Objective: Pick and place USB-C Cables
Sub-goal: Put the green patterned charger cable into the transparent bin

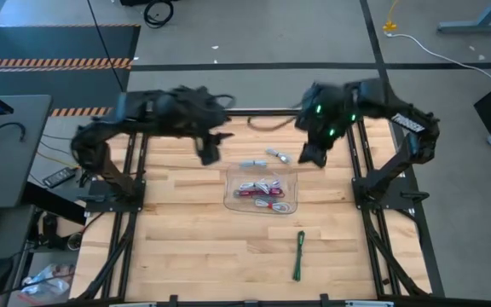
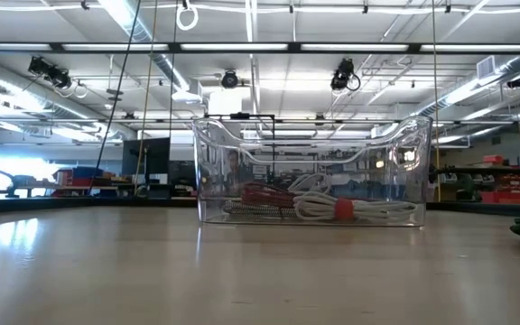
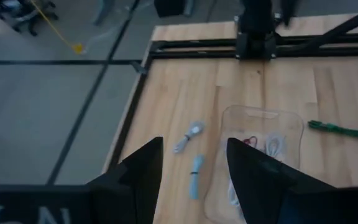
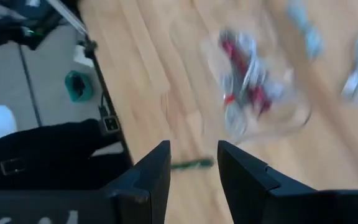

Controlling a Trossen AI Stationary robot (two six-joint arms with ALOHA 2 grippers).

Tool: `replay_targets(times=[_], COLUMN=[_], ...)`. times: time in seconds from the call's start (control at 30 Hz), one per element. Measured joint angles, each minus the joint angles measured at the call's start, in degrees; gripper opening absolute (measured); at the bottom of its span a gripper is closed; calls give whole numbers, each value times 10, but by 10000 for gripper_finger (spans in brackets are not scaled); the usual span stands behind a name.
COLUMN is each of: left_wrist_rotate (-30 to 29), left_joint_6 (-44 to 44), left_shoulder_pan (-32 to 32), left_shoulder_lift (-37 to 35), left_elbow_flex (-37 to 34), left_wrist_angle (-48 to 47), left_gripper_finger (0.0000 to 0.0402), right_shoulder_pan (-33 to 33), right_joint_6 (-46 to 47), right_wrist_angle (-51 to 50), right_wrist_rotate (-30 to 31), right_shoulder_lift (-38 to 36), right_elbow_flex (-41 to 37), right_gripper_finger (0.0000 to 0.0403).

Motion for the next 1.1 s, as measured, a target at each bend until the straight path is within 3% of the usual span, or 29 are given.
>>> replay_targets(times=[0.27,0.6,0.8,1.1], left_wrist_rotate=[-8,-8,-8,-8], left_joint_6=[33,35,35,29], left_shoulder_pan=[0,0,0,0], left_shoulder_lift=[-81,-118,-119,-118], left_elbow_flex=[0,0,0,0], left_wrist_angle=[-36,-115,-137,-138], left_gripper_finger=[183,183,183,183], right_shoulder_pan=[179,355,413,442], right_joint_6=[362,749,862,902], right_wrist_angle=[39,432,470,450], right_wrist_rotate=[66,161,106,58], right_shoulder_lift=[0,19,64,108], right_elbow_flex=[-131,-343,-422,-442], right_gripper_finger=[138,138,138,138])
